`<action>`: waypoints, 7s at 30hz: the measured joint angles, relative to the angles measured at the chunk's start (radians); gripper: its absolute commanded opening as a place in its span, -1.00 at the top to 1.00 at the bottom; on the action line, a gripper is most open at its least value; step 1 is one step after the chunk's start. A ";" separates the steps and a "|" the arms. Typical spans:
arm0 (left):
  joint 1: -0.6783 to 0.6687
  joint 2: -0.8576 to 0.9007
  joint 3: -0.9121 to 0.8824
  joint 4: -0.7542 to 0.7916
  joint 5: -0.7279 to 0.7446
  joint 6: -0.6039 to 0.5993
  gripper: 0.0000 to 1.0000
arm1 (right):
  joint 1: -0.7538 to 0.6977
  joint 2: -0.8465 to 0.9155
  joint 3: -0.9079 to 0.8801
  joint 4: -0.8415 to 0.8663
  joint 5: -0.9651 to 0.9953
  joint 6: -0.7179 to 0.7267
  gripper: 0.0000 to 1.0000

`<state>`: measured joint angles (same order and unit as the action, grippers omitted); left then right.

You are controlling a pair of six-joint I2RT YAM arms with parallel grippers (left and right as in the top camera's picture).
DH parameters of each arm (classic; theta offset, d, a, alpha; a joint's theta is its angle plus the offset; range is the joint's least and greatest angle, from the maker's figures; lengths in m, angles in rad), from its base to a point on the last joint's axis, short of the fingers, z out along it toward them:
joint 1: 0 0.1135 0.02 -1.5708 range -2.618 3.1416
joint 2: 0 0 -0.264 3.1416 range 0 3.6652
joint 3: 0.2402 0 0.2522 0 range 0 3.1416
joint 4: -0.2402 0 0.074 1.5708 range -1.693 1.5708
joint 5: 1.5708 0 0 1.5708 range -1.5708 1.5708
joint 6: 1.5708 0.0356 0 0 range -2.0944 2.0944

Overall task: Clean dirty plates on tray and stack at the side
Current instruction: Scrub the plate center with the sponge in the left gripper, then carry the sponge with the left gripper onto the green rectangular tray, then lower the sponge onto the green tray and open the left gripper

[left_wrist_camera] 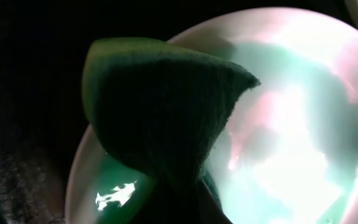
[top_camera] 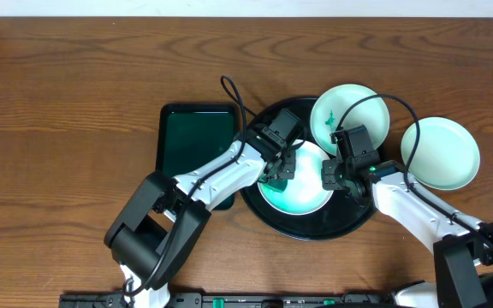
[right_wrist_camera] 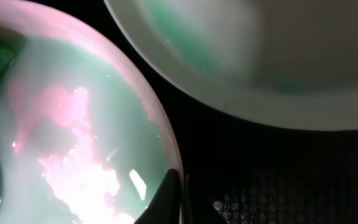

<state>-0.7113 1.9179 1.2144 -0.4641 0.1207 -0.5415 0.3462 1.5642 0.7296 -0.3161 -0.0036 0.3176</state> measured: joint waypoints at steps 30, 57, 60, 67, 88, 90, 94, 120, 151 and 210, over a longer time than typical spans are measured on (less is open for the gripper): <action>-0.082 -0.187 -0.006 -0.060 -0.084 -0.016 0.86 | -0.013 0.000 0.000 0.003 -0.034 0.000 0.97; -0.047 0.002 -0.016 0.071 0.328 -0.087 0.85 | -0.015 0.000 0.000 0.006 -0.032 -0.001 0.98; -0.021 -0.024 -0.016 0.057 0.334 -0.087 0.86 | -0.015 0.000 0.000 0.006 -0.032 -0.001 0.98; 0.054 -0.215 -0.016 -0.018 0.226 -0.064 0.86 | -0.015 0.000 0.000 0.005 -0.034 -0.001 0.97; -0.014 -0.031 -0.040 -0.007 0.001 -0.045 0.85 | -0.015 0.000 0.000 0.005 -0.034 -0.001 0.97; -0.026 -0.025 -0.038 -0.003 -0.018 -0.045 0.86 | -0.015 0.000 0.000 0.005 -0.034 -0.001 0.98; -0.053 -0.017 -0.034 -0.001 -0.064 -0.045 0.86 | -0.015 0.000 0.000 0.005 -0.034 -0.001 0.98; 0.093 -0.370 -0.047 -0.227 -0.069 -0.019 0.84 | -0.017 0.000 0.000 0.004 -0.030 -0.008 0.97; 0.514 -0.354 -0.330 -0.071 -0.105 0.269 0.66 | -0.017 0.000 0.000 0.005 -0.031 -0.008 0.97; 0.514 -0.354 -0.330 0.009 -0.127 0.281 -0.59 | -0.017 0.000 0.000 0.005 -0.032 -0.008 0.97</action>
<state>-0.1970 1.5635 0.8848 -0.4549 -0.0067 -0.2607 0.3290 1.5642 0.7292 -0.3111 -0.0353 0.3096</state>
